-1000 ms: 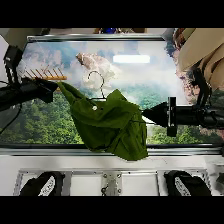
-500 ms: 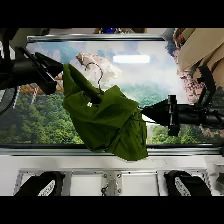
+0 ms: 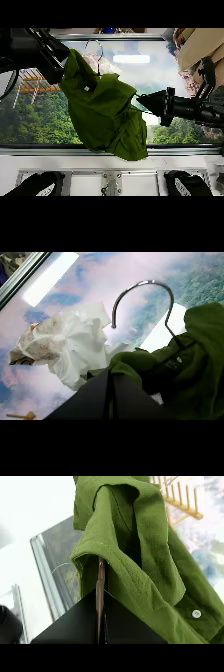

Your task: Fold the clothes and pants, and hang the long-sleeved shirts on hangers.

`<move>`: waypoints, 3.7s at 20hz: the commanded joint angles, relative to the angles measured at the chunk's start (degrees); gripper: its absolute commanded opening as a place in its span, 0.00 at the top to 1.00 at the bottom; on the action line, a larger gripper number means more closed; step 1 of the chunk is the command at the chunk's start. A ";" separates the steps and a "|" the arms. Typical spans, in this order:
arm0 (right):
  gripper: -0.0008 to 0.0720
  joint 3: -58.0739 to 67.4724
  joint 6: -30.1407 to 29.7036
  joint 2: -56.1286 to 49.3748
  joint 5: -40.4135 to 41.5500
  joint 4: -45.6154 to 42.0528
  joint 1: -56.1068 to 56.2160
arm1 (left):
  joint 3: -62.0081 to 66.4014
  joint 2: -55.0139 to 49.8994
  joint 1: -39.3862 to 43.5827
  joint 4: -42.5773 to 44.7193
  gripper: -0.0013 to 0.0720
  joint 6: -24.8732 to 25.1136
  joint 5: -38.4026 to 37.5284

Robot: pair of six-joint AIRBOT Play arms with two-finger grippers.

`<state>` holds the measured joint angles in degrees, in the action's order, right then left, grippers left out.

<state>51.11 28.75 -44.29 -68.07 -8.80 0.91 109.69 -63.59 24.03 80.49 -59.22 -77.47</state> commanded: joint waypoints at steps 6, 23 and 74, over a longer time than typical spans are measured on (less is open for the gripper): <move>0.98 0.02 -1.95 2.01 3.39 4.98 0.55 | 4.42 3.28 -4.92 18.86 0.97 -9.55 -5.92; 0.98 0.02 4.24 4.48 -3.06 -0.44 0.61 | 4.44 0.79 -3.87 18.58 0.97 -13.57 -4.63; 0.98 0.02 -1.31 -2.14 1.95 5.38 8.94 | -5.66 -1.44 -9.38 -6.71 0.12 -26.05 -11.04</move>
<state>51.05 27.42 -46.44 -68.34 -4.34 9.78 106.96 -64.99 14.59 79.29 -85.52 -87.66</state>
